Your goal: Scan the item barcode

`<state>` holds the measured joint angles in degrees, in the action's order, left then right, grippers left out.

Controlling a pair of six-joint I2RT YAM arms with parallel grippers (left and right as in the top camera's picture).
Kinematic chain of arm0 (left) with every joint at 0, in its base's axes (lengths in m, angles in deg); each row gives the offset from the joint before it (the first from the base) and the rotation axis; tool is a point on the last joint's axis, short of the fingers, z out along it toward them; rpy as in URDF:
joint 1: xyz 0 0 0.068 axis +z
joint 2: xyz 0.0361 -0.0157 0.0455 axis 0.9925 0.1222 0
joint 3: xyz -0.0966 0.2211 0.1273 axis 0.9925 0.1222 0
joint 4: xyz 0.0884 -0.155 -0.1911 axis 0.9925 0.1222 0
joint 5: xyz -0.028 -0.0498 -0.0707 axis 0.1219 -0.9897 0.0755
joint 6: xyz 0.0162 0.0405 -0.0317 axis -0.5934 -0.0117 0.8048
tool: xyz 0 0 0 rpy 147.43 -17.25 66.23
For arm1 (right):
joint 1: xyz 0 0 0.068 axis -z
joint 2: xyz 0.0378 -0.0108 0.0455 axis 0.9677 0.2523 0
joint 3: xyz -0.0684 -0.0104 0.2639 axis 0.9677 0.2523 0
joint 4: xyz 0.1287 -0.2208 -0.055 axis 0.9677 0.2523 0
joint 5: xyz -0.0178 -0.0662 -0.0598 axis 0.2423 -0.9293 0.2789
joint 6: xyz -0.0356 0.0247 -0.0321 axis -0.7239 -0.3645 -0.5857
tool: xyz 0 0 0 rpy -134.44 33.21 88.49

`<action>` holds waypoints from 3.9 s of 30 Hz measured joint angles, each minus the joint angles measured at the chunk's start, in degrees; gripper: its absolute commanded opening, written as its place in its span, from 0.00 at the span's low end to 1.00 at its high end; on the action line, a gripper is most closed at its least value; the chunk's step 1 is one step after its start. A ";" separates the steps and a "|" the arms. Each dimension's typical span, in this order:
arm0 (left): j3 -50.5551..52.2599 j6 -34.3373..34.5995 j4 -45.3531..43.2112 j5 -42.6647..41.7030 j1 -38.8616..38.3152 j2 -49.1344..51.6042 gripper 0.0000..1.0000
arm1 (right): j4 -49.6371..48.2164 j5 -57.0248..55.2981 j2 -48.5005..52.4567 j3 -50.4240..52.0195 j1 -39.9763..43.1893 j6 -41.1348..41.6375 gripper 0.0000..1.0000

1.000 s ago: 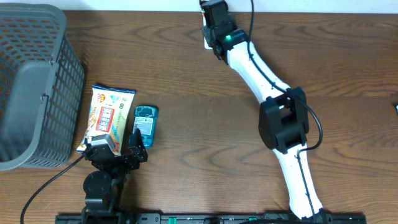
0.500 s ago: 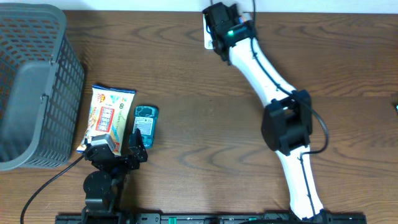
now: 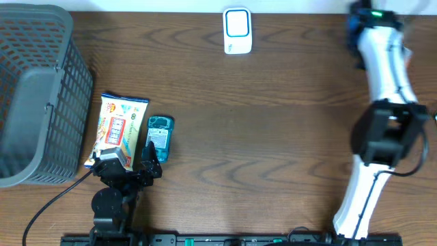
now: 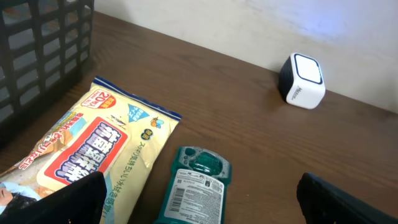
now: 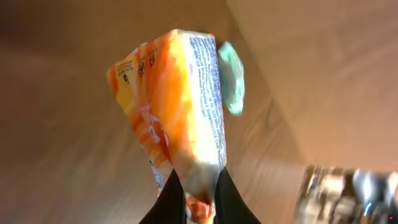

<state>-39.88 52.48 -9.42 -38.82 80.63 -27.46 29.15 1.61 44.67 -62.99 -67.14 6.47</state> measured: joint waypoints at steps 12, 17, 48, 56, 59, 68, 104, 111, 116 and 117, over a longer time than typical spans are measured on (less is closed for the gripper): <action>0.00 -0.02 0.00 0.00 0.00 0.00 0.98 | -1.07 16.35 0.74 7.63 15.52 1.66 0.99; 0.00 0.00 0.00 0.00 0.00 0.00 0.98 | 2.49 18.71 0.50 4.74 12.68 1.07 0.99; 0.00 0.00 0.00 -0.02 0.00 0.00 0.98 | -28.17 62.97 -1.33 2.36 -47.06 -1.36 0.88; 0.00 0.00 0.02 0.00 0.00 0.00 0.98 | -40.13 65.66 -0.79 2.29 -54.05 -1.55 0.41; 0.00 0.00 0.02 0.00 0.00 0.00 0.98 | -39.63 65.77 0.85 2.27 -54.75 -0.66 0.41; 0.00 0.00 -0.02 -0.02 0.00 0.00 0.98 | -19.78 59.49 -0.07 2.25 -46.36 -4.09 0.47; -26.45 -2.93 15.23 0.00 0.00 21.62 0.98 | 20.61 49.75 -32.39 4.61 -27.50 -2.73 0.99; -37.16 -3.26 21.99 -10.62 0.00 50.99 0.98 | 19.80 48.15 -32.98 7.61 -27.54 -2.73 0.99; -37.38 -7.39 21.88 -13.46 0.00 64.52 0.98 | 17.40 47.28 -32.98 14.51 -27.54 -2.73 0.99; -37.38 -7.87 21.55 -13.60 0.00 66.84 0.98 | 16.26 47.28 -32.98 16.41 -27.54 -2.73 0.99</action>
<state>-77.26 44.62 12.13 -52.41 80.63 39.38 45.42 48.89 11.69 -46.58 -94.68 3.74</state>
